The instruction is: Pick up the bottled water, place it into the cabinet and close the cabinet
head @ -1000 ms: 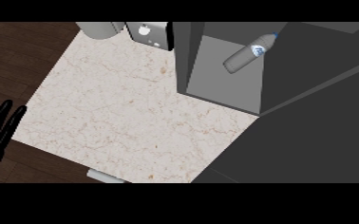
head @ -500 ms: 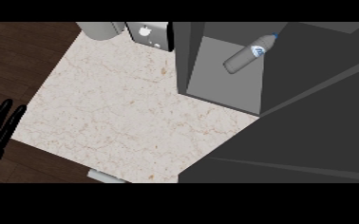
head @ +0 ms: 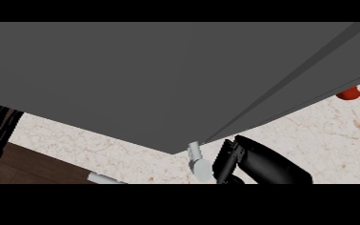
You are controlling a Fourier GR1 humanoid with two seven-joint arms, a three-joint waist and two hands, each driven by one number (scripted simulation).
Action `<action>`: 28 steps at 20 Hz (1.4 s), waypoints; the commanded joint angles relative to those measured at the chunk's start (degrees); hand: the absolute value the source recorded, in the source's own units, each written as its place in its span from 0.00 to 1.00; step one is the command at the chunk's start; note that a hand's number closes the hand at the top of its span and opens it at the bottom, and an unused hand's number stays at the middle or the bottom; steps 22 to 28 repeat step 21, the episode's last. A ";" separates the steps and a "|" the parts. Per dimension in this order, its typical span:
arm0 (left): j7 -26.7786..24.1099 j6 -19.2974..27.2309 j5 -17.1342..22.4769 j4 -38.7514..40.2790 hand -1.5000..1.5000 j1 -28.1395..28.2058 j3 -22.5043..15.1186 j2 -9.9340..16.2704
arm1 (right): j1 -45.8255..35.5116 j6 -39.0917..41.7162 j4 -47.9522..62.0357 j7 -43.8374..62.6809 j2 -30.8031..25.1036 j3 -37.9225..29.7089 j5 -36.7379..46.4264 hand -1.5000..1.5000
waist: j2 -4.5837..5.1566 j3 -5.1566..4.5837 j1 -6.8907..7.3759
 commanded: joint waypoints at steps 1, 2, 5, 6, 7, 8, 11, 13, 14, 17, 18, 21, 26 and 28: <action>-0.30 -0.40 0.15 0.86 0.00 0.44 0.28 -0.27 | -9.25 -7.68 8.09 3.51 6.87 -4.22 3.41 1.00 | -0.54 0.18 -0.71; -0.21 -0.08 0.14 1.14 0.00 0.24 0.17 -0.49 | -11.76 -9.23 10.21 4.40 8.28 -5.31 3.85 1.00 | -0.51 0.23 -1.38; 0.01 -0.27 0.63 1.67 0.00 0.28 0.63 -0.28 | -18.40 -15.17 16.69 5.82 10.78 -7.86 5.42 1.00 | -0.58 0.38 -1.83; -0.56 -0.53 0.49 1.93 0.00 0.23 0.97 -0.52 | -20.91 -17.38 19.09 5.65 10.84 -8.77 5.67 1.00 | -0.84 0.44 -2.40; -0.59 -0.53 -0.32 2.06 0.00 0.40 0.07 -0.98 | -23.49 -19.06 21.54 5.72 10.88 -9.00 5.61 1.00 | -0.72 0.44 -2.35; -0.64 -0.63 0.38 2.68 0.00 0.32 0.89 -0.83 | -26.37 -21.26 23.65 6.00 10.91 -9.65 5.89 1.00 | -0.97 0.47 -2.84; -0.45 -1.67 0.79 2.24 0.00 0.61 0.61 -0.79 | -33.45 -25.25 31.27 5.78 10.98 -13.01 5.22 1.00 | -0.65 0.56 -2.13; -0.29 -2.24 1.54 2.91 0.00 0.17 1.34 -0.45 | -36.44 -29.24 35.41 4.62 11.01 -14.66 3.66 1.00 | -0.60 0.65 -2.87; -0.23 -1.07 1.05 2.93 0.00 -0.26 0.69 -1.22 | -38.21 -30.62 36.56 5.12 11.04 -15.15 3.31 0.00 | -0.51 0.65 -3.35; -1.00 -1.76 0.39 2.33 0.00 1.44 0.82 -1.36 | -40.44 -34.52 38.99 4.94 11.04 -16.22 0.16 0.00 | -0.96 0.75 -2.89; -0.92 -1.24 0.92 2.10 0.00 1.04 0.80 -1.82 | -40.88 -35.19 40.81 4.62 11.04 -15.34 0.03 0.00 | -0.84 0.76 -3.39; -0.91 -1.82 1.41 3.18 0.00 0.79 2.51 -0.73 | -43.55 -36.96 43.11 4.43 11.04 -14.90 -1.71 0.00 | -0.84 0.75 -3.75; -0.91 -1.82 1.41 3.18 0.00 0.79 2.51 -0.73 | -43.55 -36.96 43.11 4.43 11.04 -14.90 -1.71 0.00 | -0.84 0.75 -3.75; -0.91 -1.82 1.41 3.18 0.00 0.79 2.51 -0.73 | -43.55 -36.96 43.11 4.43 11.04 -14.90 -1.71 0.00 | -0.84 0.75 -3.75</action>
